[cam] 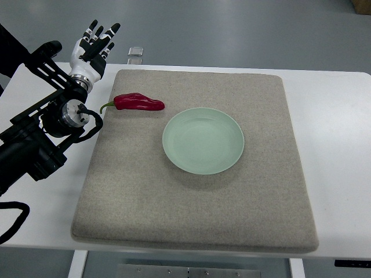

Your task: Place red pepper on plate with left hand

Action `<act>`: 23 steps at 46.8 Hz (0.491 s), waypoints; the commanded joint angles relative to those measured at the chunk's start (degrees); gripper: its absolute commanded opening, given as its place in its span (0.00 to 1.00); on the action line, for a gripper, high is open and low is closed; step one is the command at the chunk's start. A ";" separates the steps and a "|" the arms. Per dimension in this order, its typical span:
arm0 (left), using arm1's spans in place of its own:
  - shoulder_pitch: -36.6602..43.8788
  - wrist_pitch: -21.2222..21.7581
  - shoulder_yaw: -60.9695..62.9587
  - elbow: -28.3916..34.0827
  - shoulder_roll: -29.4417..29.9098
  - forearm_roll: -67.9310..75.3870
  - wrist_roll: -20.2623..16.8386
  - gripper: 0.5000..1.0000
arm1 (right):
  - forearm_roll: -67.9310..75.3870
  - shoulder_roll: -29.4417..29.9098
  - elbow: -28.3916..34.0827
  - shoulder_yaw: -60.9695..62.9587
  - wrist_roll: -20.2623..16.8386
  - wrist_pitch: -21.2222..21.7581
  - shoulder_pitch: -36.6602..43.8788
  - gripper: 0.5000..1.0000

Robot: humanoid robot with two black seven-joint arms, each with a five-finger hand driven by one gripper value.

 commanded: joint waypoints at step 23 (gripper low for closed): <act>0.00 0.00 0.07 0.08 0.09 -0.09 -0.44 1.00 | 0.04 0.00 0.00 0.00 0.00 0.01 0.00 0.86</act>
